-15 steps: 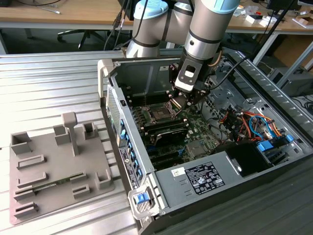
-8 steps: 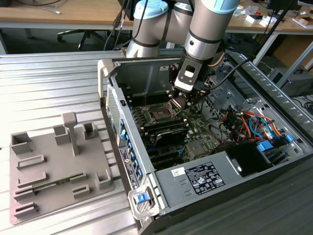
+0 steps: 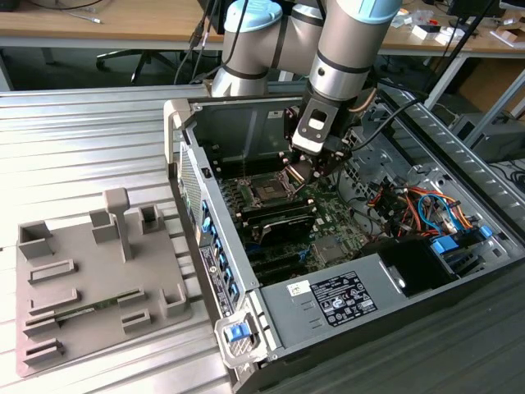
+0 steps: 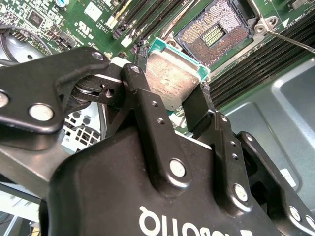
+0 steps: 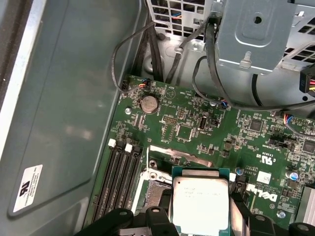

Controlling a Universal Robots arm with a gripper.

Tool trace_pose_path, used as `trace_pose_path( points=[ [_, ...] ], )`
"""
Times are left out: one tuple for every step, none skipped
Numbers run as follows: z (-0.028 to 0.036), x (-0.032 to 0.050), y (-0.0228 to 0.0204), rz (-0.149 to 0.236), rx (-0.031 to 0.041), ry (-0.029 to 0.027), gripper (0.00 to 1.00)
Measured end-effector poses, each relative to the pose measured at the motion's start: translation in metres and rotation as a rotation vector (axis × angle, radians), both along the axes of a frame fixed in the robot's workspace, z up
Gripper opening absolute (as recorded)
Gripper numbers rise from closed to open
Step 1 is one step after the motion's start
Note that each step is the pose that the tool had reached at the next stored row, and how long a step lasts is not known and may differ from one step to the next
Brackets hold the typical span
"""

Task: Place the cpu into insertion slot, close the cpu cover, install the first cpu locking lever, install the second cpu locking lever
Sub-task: 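Place the cpu into insertion slot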

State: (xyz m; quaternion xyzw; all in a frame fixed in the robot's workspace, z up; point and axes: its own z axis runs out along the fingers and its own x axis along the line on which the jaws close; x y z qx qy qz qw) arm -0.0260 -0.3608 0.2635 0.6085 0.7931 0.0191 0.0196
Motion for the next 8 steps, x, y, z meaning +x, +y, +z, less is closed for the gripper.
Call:
trace_pose_path(
  points=[
    [0.0000, 0.0000, 0.0000, -0.001, 0.0000, 0.0000, 0.54],
    [-0.0001, 0.0000, 0.0000, -0.004, 0.0000, 0.0000, 0.54],
    [-0.0002, 0.0000, 0.0000, -0.005, 0.0000, 0.0000, 0.54],
    [-0.0002, 0.0000, 0.0000, -0.006, 0.0000, 0.0000, 0.54],
    [-0.0002, 0.0000, 0.0000, -0.007, 0.0000, 0.0000, 0.54],
    [-0.0003, 0.0000, 0.0000, -0.008, 0.0000, 0.0000, 0.54],
    [-0.0003, 0.0000, 0.0000, -0.010, 0.0000, 0.0000, 0.54],
    [-0.0004, 0.0000, 0.0000, -0.011, 0.0000, 0.0000, 0.54]
  ],
)
